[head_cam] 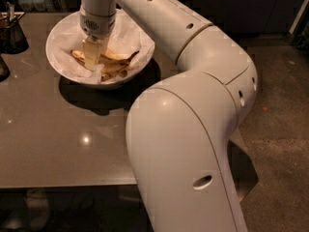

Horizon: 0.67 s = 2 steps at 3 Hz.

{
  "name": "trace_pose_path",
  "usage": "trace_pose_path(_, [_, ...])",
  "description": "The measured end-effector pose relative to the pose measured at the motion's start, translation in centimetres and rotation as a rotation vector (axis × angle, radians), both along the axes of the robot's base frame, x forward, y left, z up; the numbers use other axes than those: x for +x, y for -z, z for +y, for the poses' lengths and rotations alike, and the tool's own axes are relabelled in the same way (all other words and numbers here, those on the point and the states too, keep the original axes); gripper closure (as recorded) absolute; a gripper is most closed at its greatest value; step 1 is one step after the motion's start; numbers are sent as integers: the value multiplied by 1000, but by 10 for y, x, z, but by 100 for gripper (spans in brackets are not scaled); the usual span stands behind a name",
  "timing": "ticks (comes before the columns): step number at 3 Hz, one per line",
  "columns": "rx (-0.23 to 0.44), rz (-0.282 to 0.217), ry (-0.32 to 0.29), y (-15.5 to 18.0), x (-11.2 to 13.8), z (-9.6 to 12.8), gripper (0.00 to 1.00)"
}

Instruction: Pick banana from white bowl

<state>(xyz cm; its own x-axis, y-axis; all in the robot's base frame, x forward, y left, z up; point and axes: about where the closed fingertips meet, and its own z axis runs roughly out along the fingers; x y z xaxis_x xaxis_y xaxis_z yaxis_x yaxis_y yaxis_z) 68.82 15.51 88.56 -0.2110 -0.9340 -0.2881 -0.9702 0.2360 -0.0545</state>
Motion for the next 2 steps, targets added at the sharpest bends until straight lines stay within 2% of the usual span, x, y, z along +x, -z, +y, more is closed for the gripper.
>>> trace_pose_path(2, [-2, 9, -9, 5, 2, 2, 87])
